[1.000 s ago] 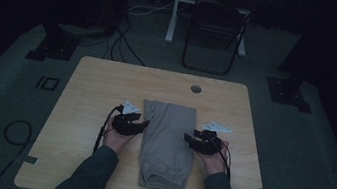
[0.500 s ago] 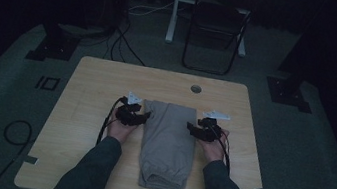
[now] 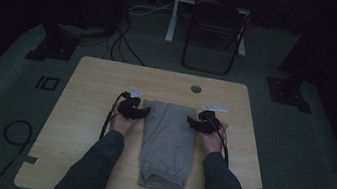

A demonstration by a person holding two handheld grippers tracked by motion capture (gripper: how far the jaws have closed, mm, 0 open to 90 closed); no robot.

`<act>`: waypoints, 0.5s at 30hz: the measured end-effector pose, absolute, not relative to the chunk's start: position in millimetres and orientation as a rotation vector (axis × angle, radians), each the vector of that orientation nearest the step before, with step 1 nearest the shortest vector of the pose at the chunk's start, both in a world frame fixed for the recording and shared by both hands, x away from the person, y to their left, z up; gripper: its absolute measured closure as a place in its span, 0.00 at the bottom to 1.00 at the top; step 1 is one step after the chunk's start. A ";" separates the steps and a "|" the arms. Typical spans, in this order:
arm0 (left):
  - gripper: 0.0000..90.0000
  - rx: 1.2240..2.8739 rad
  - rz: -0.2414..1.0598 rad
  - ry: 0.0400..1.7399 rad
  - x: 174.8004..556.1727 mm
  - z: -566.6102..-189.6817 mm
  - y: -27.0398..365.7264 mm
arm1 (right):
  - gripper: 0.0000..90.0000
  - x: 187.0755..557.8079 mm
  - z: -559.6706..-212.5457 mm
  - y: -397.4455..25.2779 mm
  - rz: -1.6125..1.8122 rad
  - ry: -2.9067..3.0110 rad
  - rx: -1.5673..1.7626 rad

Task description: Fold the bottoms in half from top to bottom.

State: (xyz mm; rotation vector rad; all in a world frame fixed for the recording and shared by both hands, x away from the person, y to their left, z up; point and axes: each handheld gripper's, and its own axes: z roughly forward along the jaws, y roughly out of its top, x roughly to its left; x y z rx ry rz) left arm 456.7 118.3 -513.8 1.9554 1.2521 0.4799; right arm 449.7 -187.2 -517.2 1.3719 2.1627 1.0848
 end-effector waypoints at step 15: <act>0.36 1.940 0.456 1.300 474.2 -515.5 104.8 | 0.48 475.9 -522.2 -191.6 1.059 2.098 1.486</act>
